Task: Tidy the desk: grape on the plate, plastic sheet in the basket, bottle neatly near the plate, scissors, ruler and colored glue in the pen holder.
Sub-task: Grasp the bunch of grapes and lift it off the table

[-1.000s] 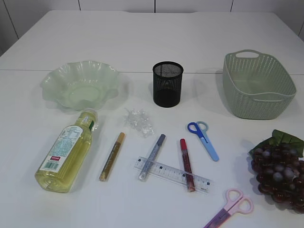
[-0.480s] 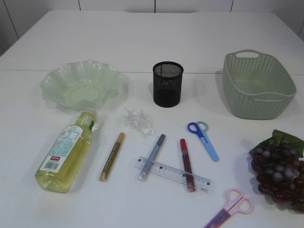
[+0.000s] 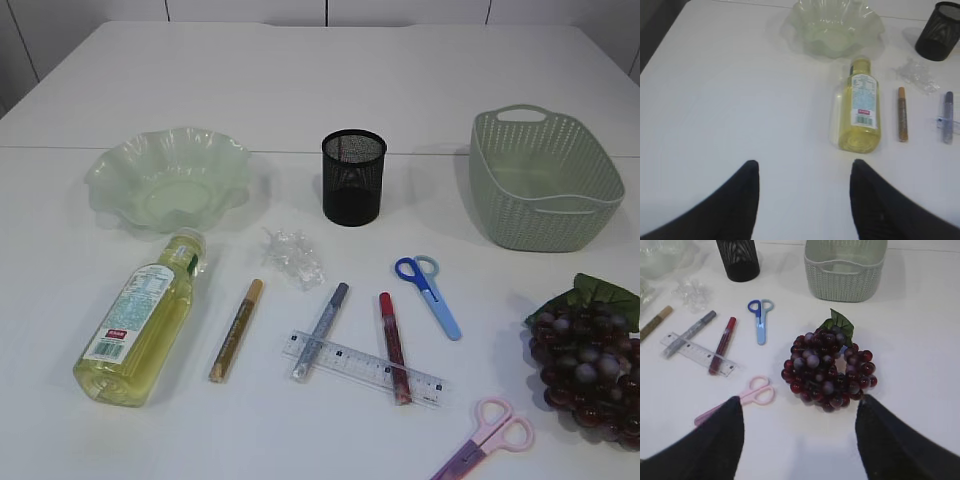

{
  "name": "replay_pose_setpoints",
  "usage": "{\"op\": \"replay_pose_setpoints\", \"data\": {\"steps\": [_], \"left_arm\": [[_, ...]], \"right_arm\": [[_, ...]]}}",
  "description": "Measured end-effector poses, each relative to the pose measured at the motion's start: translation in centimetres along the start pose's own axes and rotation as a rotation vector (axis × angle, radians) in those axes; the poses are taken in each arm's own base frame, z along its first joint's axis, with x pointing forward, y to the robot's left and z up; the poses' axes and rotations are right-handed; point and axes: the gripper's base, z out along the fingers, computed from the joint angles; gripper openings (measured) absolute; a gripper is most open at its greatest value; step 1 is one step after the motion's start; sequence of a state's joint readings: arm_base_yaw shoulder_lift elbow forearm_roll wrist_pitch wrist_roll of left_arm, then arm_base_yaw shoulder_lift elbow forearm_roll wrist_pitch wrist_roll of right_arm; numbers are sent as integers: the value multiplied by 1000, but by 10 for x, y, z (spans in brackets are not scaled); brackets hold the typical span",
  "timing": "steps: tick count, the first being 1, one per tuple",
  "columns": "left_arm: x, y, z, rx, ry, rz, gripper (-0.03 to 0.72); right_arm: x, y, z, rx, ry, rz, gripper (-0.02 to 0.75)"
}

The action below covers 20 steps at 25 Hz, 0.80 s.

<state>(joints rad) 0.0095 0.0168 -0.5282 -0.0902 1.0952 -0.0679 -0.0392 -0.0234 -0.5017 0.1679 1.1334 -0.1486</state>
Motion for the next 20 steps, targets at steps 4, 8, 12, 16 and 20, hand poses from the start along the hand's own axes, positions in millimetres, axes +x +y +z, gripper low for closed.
{"op": "replay_pose_setpoints", "data": {"steps": [4,8,12,16,20], "left_arm": [[-8,-4,11,40,54,-33,415],[-32,-5,33,34,70,-55,409],[-54,-4,60,26,52,-77,406],[-67,-2,96,5,114,-100,405],[-77,0,132,-10,188,-126,405]], "right_arm": [[-7,-1,0,4,-59,54,477],[-30,-5,12,9,-60,80,461],[-55,-10,40,0,32,118,459],[-74,-16,72,-14,159,166,459],[-92,-23,112,-11,272,226,459]]}}
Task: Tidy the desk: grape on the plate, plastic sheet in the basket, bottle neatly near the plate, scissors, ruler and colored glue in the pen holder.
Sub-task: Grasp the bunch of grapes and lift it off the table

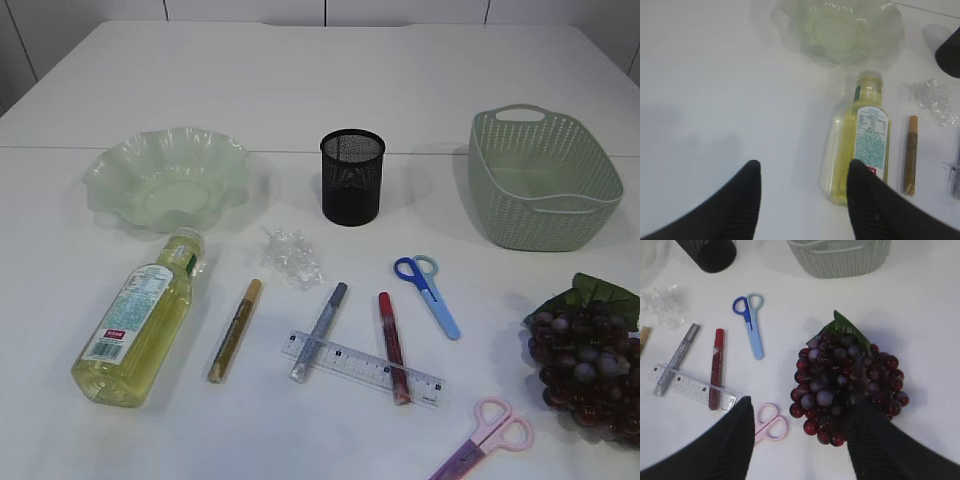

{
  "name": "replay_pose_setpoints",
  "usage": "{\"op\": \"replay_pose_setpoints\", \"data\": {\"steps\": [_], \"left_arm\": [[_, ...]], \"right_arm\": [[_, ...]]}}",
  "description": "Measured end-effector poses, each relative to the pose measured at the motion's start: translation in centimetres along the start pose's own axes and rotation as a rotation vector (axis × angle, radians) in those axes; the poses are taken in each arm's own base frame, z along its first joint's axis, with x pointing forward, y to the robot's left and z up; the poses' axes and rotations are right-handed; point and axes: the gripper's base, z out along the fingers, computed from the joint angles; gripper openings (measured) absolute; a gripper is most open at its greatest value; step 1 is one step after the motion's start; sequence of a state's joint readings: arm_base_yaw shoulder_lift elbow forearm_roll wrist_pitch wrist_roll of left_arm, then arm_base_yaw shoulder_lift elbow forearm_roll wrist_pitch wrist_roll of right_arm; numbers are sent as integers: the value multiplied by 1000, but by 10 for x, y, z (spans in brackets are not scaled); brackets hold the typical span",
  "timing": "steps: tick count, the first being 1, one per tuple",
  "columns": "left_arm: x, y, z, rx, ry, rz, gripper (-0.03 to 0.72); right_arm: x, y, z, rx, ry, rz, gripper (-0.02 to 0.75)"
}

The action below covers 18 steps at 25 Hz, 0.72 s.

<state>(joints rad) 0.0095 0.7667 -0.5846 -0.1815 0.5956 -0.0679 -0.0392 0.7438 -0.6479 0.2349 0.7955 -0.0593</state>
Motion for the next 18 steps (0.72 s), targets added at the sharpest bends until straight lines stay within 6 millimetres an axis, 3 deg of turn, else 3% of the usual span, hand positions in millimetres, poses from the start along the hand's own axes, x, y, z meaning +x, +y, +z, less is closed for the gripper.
{"op": "replay_pose_setpoints", "data": {"steps": [8,15,18], "left_arm": [[-36,-18,46,24,141,27,403],[-41,-37,87,44,396,87,396],[-39,-41,91,56,428,88,387]], "right_arm": [[-45,-3,72,-10,306,81,459],[-37,-13,130,2,521,86,463],[-34,-18,148,8,548,56,526]]}}
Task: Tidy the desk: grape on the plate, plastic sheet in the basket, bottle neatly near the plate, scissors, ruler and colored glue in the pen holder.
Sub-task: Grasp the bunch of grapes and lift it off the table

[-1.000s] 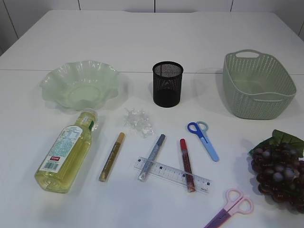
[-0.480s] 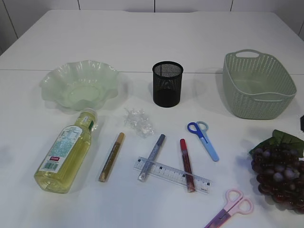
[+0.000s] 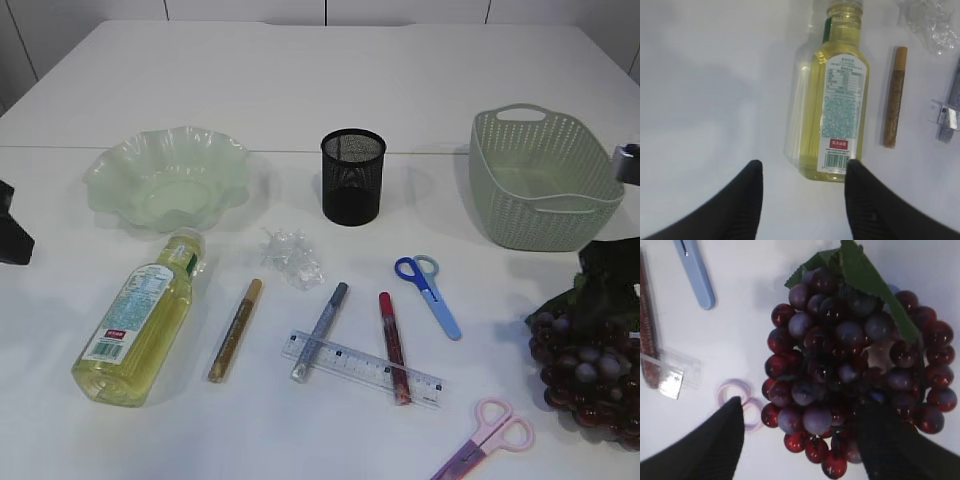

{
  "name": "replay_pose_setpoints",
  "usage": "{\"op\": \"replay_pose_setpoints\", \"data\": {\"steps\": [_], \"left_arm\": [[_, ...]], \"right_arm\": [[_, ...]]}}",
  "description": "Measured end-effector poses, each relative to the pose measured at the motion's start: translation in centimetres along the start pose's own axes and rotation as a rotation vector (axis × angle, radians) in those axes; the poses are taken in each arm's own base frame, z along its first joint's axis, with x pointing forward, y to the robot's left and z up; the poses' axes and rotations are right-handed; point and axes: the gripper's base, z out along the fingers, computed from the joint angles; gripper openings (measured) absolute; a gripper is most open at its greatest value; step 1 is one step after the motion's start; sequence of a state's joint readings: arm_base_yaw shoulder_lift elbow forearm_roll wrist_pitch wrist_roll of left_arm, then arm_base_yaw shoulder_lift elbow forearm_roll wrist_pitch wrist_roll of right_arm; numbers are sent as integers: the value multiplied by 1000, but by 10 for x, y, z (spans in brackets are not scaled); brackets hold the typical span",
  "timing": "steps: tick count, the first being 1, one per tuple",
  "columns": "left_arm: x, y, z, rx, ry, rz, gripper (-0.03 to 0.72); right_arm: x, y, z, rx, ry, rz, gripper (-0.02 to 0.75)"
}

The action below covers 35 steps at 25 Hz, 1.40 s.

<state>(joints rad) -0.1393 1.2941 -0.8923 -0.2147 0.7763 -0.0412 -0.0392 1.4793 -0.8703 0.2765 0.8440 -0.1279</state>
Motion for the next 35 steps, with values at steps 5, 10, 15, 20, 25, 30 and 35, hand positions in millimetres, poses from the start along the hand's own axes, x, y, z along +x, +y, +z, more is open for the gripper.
{"op": "replay_pose_setpoints", "data": {"steps": [5,10,15,20,25,30,35], "left_arm": [[0,-3,0,11,1,4,385],[0,-3,0,11,-4,25,385],[-1,-4,0,14,-5,25,379],[-1,-4,0,17,-5,22,375],[-1,-4,0,17,-5,22,367],[-1,-4,0,17,-5,25,364],[-1,-4,0,17,-5,25,362]], "right_arm": [[-7,-5,24,11,38,1,652],[-10,-10,47,12,81,27,661],[-11,-12,63,-1,116,59,660],[-15,-11,73,-8,116,74,660],[-16,-7,84,-3,121,57,657],[-18,-3,89,3,119,35,584],[-18,0,90,2,116,20,415]]}}
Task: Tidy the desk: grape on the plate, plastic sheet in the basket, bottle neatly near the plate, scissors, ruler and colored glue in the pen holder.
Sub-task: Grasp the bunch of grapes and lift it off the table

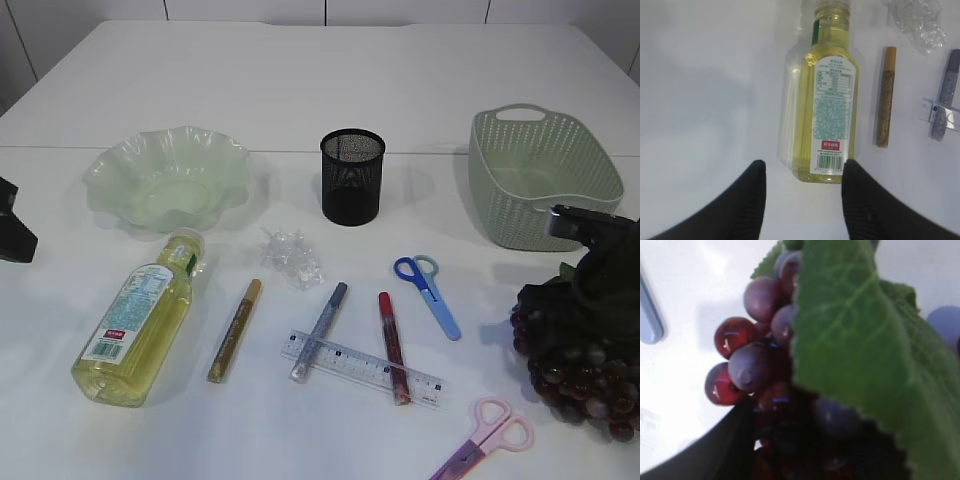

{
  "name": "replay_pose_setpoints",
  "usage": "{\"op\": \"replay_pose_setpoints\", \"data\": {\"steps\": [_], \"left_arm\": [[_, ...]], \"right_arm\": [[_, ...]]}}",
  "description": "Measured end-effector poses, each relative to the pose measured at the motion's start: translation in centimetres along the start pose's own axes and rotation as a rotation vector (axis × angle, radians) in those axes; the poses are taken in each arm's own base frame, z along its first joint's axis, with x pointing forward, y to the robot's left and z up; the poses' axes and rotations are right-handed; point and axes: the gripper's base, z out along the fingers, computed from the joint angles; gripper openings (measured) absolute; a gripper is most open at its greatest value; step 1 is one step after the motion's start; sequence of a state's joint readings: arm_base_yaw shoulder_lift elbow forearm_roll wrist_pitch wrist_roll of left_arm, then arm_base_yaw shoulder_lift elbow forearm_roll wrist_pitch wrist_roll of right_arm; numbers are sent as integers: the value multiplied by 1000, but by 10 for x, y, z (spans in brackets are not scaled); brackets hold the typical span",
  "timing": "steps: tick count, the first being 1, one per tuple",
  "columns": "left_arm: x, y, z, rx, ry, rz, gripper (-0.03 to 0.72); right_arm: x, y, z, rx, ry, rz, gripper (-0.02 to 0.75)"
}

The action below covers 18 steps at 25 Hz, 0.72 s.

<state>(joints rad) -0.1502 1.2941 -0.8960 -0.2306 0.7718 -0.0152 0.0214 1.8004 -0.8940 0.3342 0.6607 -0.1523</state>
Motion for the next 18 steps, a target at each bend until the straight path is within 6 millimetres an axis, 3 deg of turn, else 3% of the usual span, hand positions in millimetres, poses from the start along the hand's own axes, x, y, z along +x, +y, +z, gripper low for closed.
{"op": "replay_pose_setpoints", "data": {"steps": [6,13,18], "left_arm": [[0,0,0,0,0,0,362],[0,0,0,2,0,14,361],[0,0,0,2,0,14,361]], "right_arm": [[-2,1,-1,-4,-10,2,267],[-1,2,-2,-12,5,1,239],[6,8,-13,-34,33,-26,229]]}}
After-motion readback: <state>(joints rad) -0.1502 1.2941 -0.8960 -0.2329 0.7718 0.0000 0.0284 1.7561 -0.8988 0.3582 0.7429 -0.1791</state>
